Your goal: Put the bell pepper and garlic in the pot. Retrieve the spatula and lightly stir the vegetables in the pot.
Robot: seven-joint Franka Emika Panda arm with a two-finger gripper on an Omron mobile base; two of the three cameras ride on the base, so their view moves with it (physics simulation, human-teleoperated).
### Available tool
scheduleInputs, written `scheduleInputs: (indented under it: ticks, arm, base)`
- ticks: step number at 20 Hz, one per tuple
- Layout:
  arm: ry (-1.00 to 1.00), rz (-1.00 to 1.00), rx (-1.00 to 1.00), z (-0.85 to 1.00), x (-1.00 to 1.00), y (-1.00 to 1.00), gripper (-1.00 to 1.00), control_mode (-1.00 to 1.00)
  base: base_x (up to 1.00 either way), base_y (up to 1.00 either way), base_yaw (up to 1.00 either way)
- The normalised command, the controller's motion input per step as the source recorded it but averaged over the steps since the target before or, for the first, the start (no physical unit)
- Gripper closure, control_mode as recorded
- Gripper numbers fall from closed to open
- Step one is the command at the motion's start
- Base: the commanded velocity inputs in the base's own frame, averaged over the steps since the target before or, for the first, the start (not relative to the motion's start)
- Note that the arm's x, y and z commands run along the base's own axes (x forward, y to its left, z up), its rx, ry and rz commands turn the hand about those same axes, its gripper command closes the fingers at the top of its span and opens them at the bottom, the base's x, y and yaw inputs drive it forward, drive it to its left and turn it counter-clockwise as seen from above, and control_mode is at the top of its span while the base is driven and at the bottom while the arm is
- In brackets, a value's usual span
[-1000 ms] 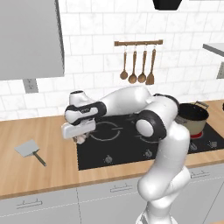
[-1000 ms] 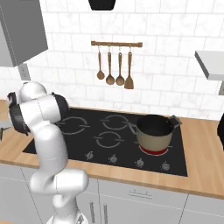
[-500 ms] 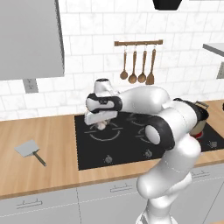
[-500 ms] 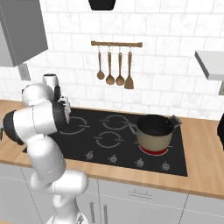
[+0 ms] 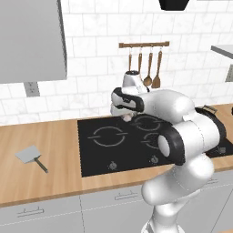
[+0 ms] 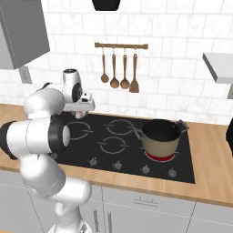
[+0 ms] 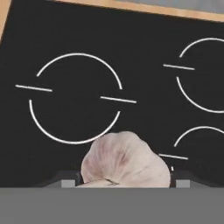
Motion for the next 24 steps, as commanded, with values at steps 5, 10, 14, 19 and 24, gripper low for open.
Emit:
scheduleInputs:
  ticks: [5, 10, 14, 19, 24]
  arm:
    - [0.00, -0.30, -0.07, 0.40, 0.07, -1.00, 1.00, -1.00]
    - [0.00, -0.32, -0.04, 0.16, 0.14, -1.00, 1.00, -1.00]
    - [0.00, -0.29, -0.04, 0.00, 0.08, -1.00, 1.00, -1.00]
    - [0.00, -0.29, 0.00, 0.00, 0.00, -1.00, 1.00, -1.00]
    - [0.00, -0.26, 0.00, 0.00, 0.00, -1.00, 1.00, -1.00]
  base:
    - [0.00, 0.00, 0.00]
    - [0.00, 0.00, 0.00]
    - [0.00, 0.00, 0.00]
    - [0.00, 0.00, 0.00]
    - [0.00, 0.00, 0.00]
